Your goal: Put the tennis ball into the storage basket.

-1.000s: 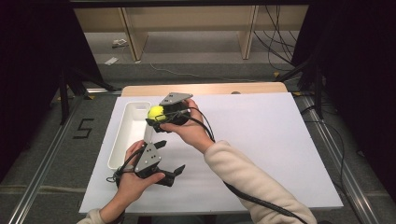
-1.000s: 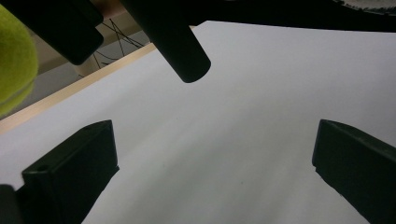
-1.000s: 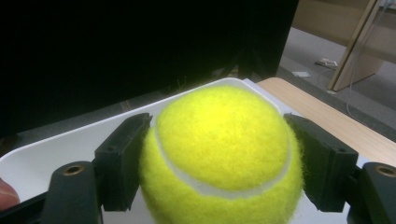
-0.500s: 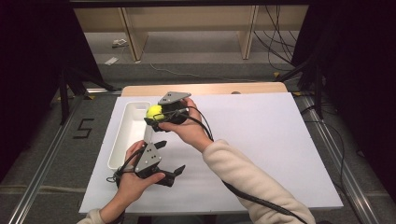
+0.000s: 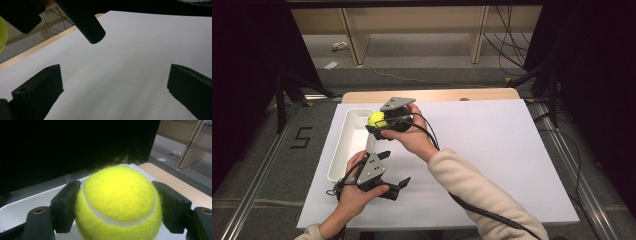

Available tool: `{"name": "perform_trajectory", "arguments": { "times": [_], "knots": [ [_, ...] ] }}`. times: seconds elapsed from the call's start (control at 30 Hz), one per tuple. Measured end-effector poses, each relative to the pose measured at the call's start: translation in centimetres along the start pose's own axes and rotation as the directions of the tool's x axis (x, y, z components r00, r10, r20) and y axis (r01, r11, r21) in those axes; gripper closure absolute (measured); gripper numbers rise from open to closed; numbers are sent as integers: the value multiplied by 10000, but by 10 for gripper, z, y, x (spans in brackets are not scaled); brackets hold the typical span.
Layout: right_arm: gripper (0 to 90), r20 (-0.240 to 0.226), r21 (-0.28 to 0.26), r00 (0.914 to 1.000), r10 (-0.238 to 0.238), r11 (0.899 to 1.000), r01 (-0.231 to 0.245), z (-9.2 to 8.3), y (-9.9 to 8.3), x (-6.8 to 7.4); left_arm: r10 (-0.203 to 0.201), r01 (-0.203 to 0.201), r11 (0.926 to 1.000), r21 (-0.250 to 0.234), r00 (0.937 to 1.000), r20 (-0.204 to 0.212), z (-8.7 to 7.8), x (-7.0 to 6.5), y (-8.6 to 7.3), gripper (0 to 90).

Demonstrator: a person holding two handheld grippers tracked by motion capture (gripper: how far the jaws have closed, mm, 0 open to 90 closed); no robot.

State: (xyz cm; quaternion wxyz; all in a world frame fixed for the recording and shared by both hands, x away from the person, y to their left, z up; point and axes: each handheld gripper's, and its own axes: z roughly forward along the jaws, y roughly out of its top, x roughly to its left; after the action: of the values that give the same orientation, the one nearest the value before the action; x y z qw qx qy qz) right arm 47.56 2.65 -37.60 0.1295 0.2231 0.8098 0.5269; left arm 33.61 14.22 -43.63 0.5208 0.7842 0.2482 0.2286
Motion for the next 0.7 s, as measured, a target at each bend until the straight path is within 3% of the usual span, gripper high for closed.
{"name": "perform_trajectory", "arguments": {
  "times": [0.7],
  "knots": [
    [268, -39, 70, 9999, 131, 9999, -131, 7, 3, -1, -6, 6, 10000, 20, 10000, 29, 0, -1, 0, 0]
  ]
}}
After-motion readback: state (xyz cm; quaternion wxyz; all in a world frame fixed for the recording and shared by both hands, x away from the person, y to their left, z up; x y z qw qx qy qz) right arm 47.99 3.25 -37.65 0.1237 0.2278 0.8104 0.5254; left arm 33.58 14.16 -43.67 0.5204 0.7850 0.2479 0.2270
